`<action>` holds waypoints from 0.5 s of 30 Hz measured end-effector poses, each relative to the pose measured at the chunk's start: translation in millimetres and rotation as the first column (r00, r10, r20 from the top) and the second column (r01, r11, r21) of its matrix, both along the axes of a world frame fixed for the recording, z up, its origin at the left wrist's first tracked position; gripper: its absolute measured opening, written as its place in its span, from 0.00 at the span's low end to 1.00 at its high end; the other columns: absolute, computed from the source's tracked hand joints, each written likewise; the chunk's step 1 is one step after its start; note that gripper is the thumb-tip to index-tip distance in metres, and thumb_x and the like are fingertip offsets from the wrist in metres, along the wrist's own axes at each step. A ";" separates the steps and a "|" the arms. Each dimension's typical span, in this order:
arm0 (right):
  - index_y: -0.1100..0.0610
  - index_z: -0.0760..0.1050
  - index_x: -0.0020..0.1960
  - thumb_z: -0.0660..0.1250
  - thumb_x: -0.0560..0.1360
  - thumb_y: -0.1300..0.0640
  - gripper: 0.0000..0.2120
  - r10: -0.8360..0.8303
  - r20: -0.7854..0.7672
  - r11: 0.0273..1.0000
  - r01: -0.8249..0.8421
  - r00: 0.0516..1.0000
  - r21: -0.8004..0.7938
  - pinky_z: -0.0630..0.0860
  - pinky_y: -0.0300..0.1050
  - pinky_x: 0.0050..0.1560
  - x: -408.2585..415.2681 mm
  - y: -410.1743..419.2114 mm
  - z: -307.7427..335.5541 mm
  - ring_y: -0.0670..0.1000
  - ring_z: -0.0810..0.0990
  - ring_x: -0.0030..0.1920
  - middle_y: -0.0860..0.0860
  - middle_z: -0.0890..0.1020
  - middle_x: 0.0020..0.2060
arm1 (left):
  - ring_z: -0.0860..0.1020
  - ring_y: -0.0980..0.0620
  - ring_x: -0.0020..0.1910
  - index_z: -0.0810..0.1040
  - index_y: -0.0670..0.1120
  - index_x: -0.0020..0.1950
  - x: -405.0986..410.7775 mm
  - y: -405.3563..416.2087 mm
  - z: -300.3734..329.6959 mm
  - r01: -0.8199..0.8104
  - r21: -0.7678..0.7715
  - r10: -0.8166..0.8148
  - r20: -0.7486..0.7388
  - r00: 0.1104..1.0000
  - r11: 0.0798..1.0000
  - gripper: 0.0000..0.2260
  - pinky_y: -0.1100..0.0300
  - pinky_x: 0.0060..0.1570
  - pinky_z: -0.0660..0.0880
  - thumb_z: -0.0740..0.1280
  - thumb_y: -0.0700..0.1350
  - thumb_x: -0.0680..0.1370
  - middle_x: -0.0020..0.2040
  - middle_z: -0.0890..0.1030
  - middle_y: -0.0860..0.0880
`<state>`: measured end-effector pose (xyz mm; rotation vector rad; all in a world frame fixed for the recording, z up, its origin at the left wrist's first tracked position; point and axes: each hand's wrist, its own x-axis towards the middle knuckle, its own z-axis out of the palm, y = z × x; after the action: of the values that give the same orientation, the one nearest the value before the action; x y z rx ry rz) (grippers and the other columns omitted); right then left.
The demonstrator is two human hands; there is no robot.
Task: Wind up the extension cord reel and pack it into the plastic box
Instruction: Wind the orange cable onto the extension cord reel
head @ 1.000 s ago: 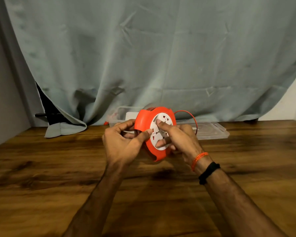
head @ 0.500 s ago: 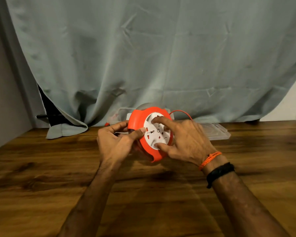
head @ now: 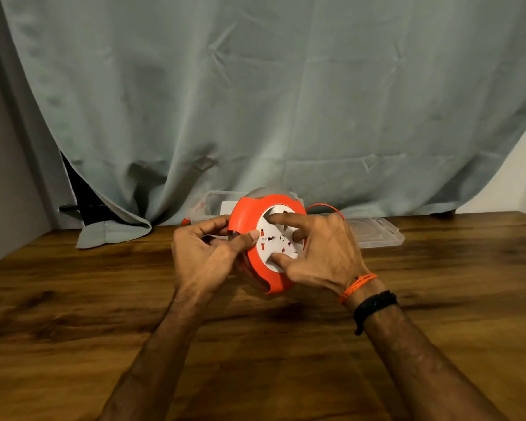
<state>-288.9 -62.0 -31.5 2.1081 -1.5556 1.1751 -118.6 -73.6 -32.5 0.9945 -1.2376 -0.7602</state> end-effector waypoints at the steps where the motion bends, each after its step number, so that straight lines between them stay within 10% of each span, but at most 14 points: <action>1: 0.38 0.77 0.63 0.70 0.58 0.38 0.32 0.011 0.021 1.000 -0.011 1.000 0.005 0.80 0.47 0.47 0.6 -0.2 -0.8 0.53 0.83 0.43 0.48 0.86 0.37 | 0.85 0.55 0.36 0.82 0.52 0.43 0.6 0.0 0.4 -0.001 -0.001 0.001 0.006 1.000 1.000 0.15 0.47 0.40 0.83 0.80 0.38 0.63 0.39 0.85 0.53; 15: 0.55 0.80 0.55 0.72 0.66 0.34 0.28 -0.106 0.402 0.993 0.075 0.909 0.093 0.73 0.40 0.44 9.7 -8.0 -1.8 0.54 0.83 0.47 0.52 0.84 0.42 | 0.85 0.48 0.40 0.83 0.40 0.55 -3.6 -3.8 -3.5 -0.001 -0.028 0.000 -0.010 1.000 1.000 0.24 0.42 0.43 0.82 0.82 0.41 0.60 0.40 0.86 0.46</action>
<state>-279.2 -69.9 -33.4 1.8906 -1.8751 1.6238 -122.2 -77.3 -36.0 0.9668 -1.2362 -0.7444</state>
